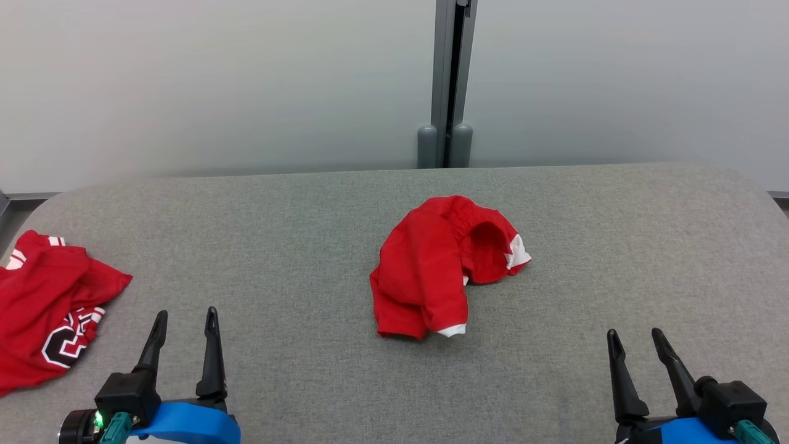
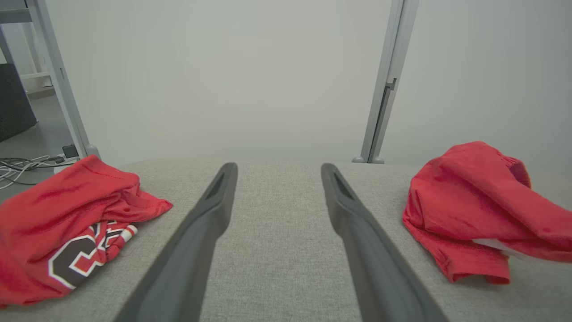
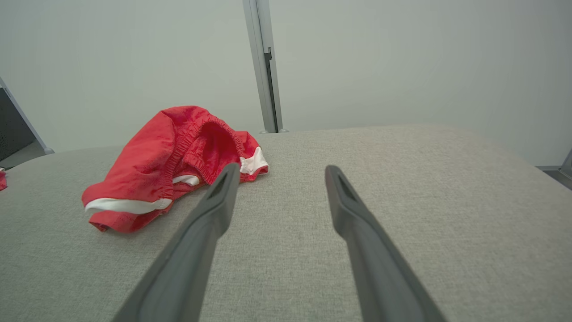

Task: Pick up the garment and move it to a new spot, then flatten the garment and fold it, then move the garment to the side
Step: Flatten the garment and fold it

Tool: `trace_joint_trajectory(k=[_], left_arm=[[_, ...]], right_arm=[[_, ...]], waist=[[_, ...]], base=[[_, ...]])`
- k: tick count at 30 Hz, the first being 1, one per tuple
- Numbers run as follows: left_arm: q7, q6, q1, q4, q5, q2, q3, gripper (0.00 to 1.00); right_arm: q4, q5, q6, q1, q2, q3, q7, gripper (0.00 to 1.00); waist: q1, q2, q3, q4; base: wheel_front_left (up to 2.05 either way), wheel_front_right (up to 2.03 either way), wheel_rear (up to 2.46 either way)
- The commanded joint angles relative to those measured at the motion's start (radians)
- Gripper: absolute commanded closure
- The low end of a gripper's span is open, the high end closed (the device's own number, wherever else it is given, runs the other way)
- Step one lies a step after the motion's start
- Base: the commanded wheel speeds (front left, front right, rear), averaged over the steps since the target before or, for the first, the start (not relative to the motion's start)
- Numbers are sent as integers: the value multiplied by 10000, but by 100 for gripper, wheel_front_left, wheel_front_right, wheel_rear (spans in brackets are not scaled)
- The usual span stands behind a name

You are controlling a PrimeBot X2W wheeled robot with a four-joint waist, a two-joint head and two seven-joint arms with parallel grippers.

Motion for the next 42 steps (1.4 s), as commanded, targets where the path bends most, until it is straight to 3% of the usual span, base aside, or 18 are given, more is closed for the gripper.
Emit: trace_joint_trajectory(k=[1, 27, 42], left_arm=[[-51, -62, -111, 23, 16, -8, 60, 0], [-51, -251, -206, 50, 306, -257, 91, 0], [-51, -415, -776, -84, 322, -441, -321, 0]], right_arm=[[24, 37, 5, -71, -51, -10, -34, 0], [212, 98, 5, -433, -51, 124, -34, 0], [1127, -1121, 5, -3026, -51, 321, 150, 0]], waist=[[0, -2, 1, -5], [0, -2, 112, 202], [0, -2, 1030, 1117]], base=[[0, 0, 0], [0, 0, 0], [0, 0, 0]])
